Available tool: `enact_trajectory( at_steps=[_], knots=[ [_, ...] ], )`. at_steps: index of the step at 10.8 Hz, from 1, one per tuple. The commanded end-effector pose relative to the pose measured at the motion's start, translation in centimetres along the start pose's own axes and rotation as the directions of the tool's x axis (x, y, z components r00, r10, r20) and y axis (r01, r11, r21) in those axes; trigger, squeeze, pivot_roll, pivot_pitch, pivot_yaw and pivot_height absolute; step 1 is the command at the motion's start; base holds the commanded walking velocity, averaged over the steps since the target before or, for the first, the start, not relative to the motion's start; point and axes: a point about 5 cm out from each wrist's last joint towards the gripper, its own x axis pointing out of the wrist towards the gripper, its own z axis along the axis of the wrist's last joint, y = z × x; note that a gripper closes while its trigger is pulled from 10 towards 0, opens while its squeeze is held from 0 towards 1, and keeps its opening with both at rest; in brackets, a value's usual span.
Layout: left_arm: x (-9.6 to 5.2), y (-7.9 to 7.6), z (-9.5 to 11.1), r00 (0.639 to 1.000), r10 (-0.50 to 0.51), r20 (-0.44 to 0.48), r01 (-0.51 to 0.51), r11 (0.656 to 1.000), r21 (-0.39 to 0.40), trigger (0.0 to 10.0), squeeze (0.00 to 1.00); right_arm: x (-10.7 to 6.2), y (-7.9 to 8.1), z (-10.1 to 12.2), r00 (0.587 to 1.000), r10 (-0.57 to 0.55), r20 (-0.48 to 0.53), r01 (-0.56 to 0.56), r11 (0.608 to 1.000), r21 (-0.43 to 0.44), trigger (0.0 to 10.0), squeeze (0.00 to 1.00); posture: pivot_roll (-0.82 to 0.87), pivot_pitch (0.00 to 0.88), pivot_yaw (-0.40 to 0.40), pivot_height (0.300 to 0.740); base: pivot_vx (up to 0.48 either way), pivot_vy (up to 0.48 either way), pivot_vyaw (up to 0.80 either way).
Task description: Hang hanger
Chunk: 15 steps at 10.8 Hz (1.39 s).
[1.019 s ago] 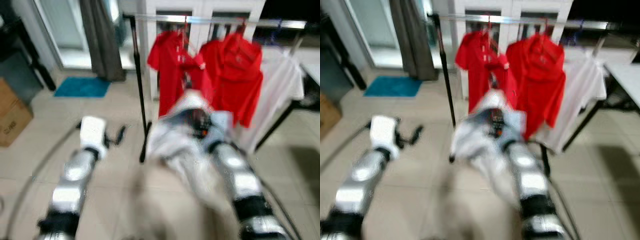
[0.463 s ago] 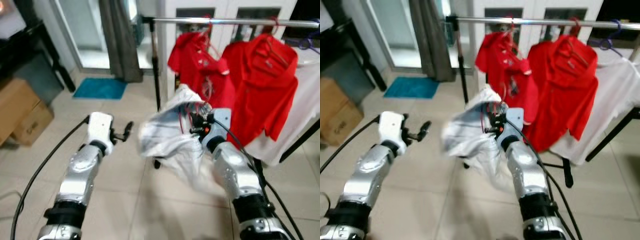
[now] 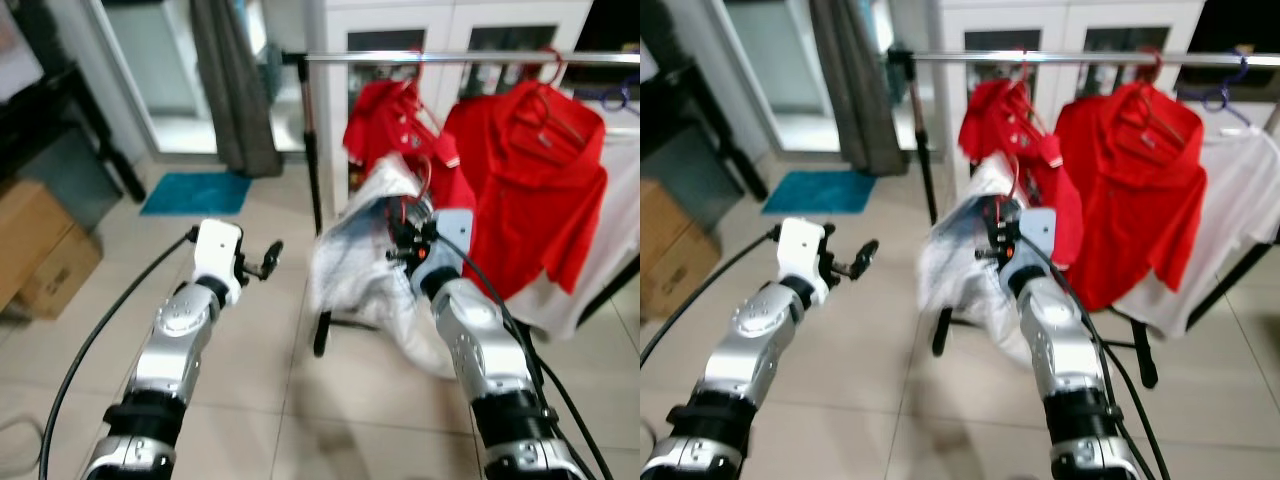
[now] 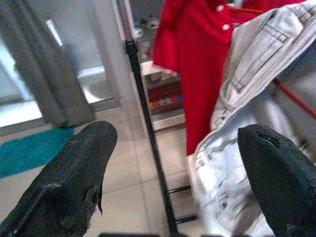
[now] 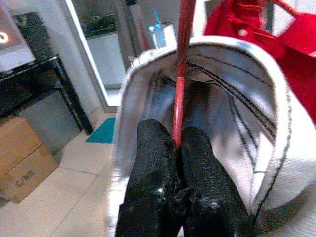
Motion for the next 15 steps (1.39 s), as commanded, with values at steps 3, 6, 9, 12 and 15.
enact_trajectory(
  at_steps=[3, 6, 9, 12, 15],
  knots=[
    [-0.6, 0.4, -0.4, 1.000, 0.007, -0.009, -0.007, 1.000, 0.011, 10.0, 0.29, 0.1, 0.6, 1.8, 0.997, 0.048, 0.057, -0.045, 0.997, -0.056, 10.0, 0.00, -0.10, 0.000, 0.078, 0.740, 0.364, 0.000, 0.00],
    [-0.8, 0.3, -0.4, 1.000, 0.001, -0.013, 0.000, 1.000, 0.029, 10.0, 0.29, 0.3, 0.8, 2.0, 0.996, 0.072, 0.048, -0.069, 0.996, -0.064, 10.0, 0.00, -0.09, 0.000, 0.072, 0.740, 0.364, 0.000, 0.00],
    [-1.0, 0.4, -0.4, 1.000, 0.006, -0.014, -0.005, 0.999, 0.045, 10.0, 0.30, 0.3, 1.1, 2.2, 0.995, 0.084, 0.049, -0.080, 0.994, -0.071, 10.0, 0.00, -0.09, 0.000, 0.061, 0.740, 0.368, 0.000, 0.00],
    [-1.1, 0.4, -0.2, 1.000, -0.009, -0.017, 0.010, 0.997, 0.077, 10.0, 0.30, 0.6, 1.1, 2.8, 0.994, 0.082, 0.067, -0.076, 0.993, -0.087, 10.0, 0.00, -0.09, 0.000, 0.062, 0.740, 0.369, 0.000, 0.00],
    [-1.1, 0.5, 0.2, 1.000, -0.020, -0.018, 0.022, 0.994, 0.104, 10.0, 0.30, 0.8, 1.4, 3.2, 0.993, 0.086, 0.084, -0.078, 0.993, -0.094, 10.0, 0.00, -0.08, 0.000, 0.066, 0.740, 0.371, 0.000, 0.00]
  ],
)
